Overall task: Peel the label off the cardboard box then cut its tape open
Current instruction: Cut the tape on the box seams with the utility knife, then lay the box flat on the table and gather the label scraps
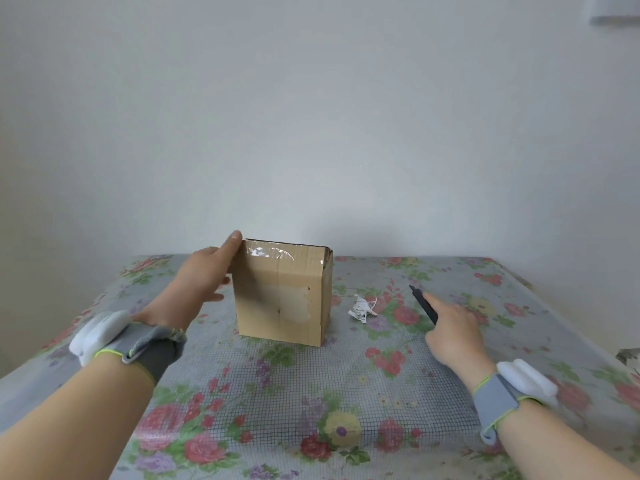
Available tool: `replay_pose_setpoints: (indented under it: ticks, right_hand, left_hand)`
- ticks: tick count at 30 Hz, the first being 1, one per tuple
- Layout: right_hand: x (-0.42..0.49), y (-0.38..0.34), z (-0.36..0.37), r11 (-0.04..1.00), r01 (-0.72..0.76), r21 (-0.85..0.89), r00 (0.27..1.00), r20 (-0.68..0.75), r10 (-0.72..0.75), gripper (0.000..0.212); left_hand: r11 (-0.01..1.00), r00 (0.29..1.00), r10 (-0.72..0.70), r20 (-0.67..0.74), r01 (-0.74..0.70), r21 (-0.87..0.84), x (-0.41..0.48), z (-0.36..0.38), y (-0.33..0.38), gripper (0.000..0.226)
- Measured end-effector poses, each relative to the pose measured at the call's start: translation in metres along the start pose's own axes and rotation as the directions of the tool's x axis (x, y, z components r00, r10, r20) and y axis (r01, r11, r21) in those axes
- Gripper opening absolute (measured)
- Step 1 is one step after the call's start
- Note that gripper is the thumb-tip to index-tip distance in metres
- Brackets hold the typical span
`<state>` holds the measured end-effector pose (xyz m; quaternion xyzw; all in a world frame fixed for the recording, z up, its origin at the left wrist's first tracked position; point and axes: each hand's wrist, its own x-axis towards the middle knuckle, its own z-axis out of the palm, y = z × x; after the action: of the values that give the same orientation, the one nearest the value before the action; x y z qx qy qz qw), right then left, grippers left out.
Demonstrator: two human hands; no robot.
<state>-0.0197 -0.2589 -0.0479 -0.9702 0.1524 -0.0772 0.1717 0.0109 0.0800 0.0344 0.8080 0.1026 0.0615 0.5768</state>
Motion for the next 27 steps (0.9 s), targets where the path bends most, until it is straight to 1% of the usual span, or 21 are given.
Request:
replay_pose_setpoints:
  ticks: [2, 3, 4, 6, 8, 9, 10, 11, 12, 13, 16, 17, 19, 20, 21, 22, 24, 25, 27]
  right_hand:
    - [-0.001, -0.004, -0.003, 0.992, 0.034, -0.12, 0.999, 0.01, -0.033, 0.065]
    - [-0.002, -0.008, -0.005, 0.989, 0.06, -0.137, 0.998, 0.01, -0.06, 0.062]
    - [-0.003, -0.015, -0.008, 0.99, 0.092, -0.107, 0.996, 0.004, -0.092, 0.058]
    - [-0.006, -0.038, -0.016, 0.982, 0.181, 0.062, 0.983, 0.006, -0.182, 0.051]
    - [-0.009, -0.067, -0.024, 0.93, 0.258, 0.263, 0.962, 0.021, -0.273, 0.047]
    - [-0.012, -0.083, -0.028, 0.885, 0.267, 0.38, 0.953, 0.035, -0.302, 0.047]
    - [-0.015, -0.097, -0.032, 0.82, 0.238, 0.52, 0.948, 0.058, -0.313, 0.049]
    - [-0.018, -0.11, -0.035, 0.738, 0.174, 0.652, 0.946, 0.097, -0.309, 0.051]
    - [-0.021, -0.121, -0.038, 0.658, 0.1, 0.746, 0.943, 0.14, -0.302, 0.053]
    - [-0.024, -0.13, -0.042, 0.613, 0.063, 0.788, 0.94, 0.159, -0.301, 0.054]
    - [-0.028, -0.143, -0.048, 0.619, 0.08, 0.781, 0.943, 0.143, -0.302, 0.058]
    - [-0.029, -0.144, -0.05, 0.597, 0.049, 0.801, 0.94, 0.165, -0.3, 0.057]
    - [-0.031, -0.147, -0.054, 0.516, -0.048, 0.855, 0.927, 0.231, -0.296, 0.052]
    - [-0.032, -0.149, -0.054, 0.496, -0.07, 0.866, 0.925, 0.242, -0.292, 0.049]
    - [-0.033, -0.15, -0.053, 0.502, -0.057, 0.863, 0.931, 0.227, -0.286, 0.048]
    - [-0.032, -0.151, -0.051, 0.525, -0.019, 0.851, 0.939, 0.195, -0.282, 0.046]
    - [-0.031, -0.154, -0.045, 0.608, 0.061, 0.792, 0.95, 0.141, -0.279, 0.05]
    - [-0.032, -0.154, -0.042, 0.667, 0.11, 0.737, 0.952, 0.115, -0.284, 0.053]
    - [-0.031, -0.155, -0.036, 0.793, 0.232, 0.563, 0.956, 0.017, -0.292, 0.05]
  left_hand:
    - [0.999, 0.998, -0.044, 0.046, 0.043, 0.024, -0.001, -0.002, 0.001, 0.069]
    - [0.998, 0.996, -0.058, 0.063, 0.056, 0.027, -0.002, -0.002, 0.002, 0.072]
    - [0.997, 0.995, -0.07, 0.078, 0.069, 0.019, -0.003, -0.003, 0.002, 0.073]
    - [0.996, 0.992, -0.081, 0.1, 0.082, -0.015, -0.005, -0.002, 0.005, 0.07]
    - [0.992, 0.989, -0.095, 0.115, 0.103, -0.066, -0.007, 0.0, 0.007, 0.062]
    - [0.988, 0.987, -0.106, 0.123, 0.118, -0.098, -0.007, 0.001, 0.008, 0.057]
    - [0.982, 0.984, -0.119, 0.131, 0.136, -0.133, -0.008, 0.001, 0.009, 0.052]
    - [0.973, 0.982, -0.129, 0.141, 0.152, -0.171, -0.009, 0.002, 0.01, 0.048]
    - [0.965, 0.98, -0.131, 0.153, 0.161, -0.205, -0.01, 0.002, 0.012, 0.043]
    - [0.959, 0.979, -0.121, 0.164, 0.158, -0.233, -0.011, 0.003, 0.013, 0.037]
    - [0.948, 0.986, -0.078, 0.147, 0.119, -0.295, -0.012, -0.001, 0.014, 0.017]
    - [0.943, 0.988, -0.073, 0.137, 0.113, -0.314, -0.011, -0.004, 0.013, 0.017]
    - [0.926, 0.987, -0.085, 0.135, 0.128, -0.354, -0.011, -0.009, 0.01, 0.029]
    - [0.921, 0.986, -0.096, 0.133, 0.138, -0.364, -0.012, -0.01, 0.007, 0.034]
    - [0.919, 0.986, -0.1, 0.133, 0.143, -0.368, -0.013, -0.011, 0.004, 0.034]
    - [0.917, 0.986, -0.093, 0.137, 0.139, -0.373, -0.014, -0.011, 0.003, 0.029]
    - [0.928, 0.986, -0.041, 0.161, 0.097, -0.359, -0.016, -0.011, 0.0, 0.015]
    - [0.938, 0.984, -0.01, 0.18, 0.071, -0.338, -0.016, -0.011, -0.002, 0.015]
    - [0.949, 0.976, 0.029, 0.217, 0.041, -0.312, -0.017, -0.011, -0.003, 0.028]
